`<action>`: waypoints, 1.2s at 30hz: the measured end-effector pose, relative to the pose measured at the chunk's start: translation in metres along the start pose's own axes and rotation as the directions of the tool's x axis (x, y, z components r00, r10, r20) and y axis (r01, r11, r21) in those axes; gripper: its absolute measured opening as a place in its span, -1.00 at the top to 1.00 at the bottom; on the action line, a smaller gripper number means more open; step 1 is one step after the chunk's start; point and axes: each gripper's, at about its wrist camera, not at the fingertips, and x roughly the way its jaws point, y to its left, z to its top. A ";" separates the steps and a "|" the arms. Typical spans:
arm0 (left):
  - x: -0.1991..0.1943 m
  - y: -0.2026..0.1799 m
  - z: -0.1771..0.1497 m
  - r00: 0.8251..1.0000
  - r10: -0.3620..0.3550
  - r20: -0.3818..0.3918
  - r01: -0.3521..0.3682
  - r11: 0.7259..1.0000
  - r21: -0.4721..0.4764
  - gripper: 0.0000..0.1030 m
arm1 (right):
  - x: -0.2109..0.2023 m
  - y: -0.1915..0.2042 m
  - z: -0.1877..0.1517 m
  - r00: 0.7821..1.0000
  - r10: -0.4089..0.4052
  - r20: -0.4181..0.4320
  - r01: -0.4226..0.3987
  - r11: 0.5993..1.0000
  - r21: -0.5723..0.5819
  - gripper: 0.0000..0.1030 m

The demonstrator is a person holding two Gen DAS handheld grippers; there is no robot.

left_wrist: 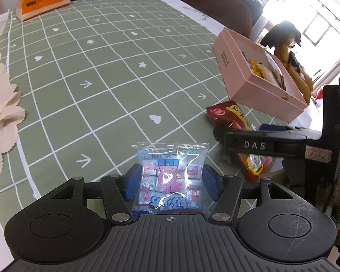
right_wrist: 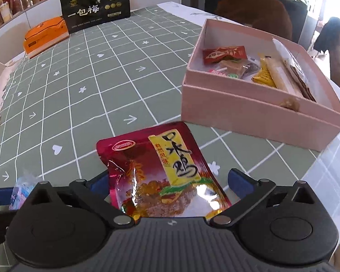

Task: Organize snacks
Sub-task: 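Regrip the red-yellow bag with the right tool while the left tool holds the candy pack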

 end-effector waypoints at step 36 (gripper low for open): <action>0.019 -0.040 -0.001 0.998 -0.046 -0.052 0.052 0.993 0.107 -0.26 | -0.058 -0.087 0.003 0.991 0.124 -0.057 -0.104 0.959 0.265 0.56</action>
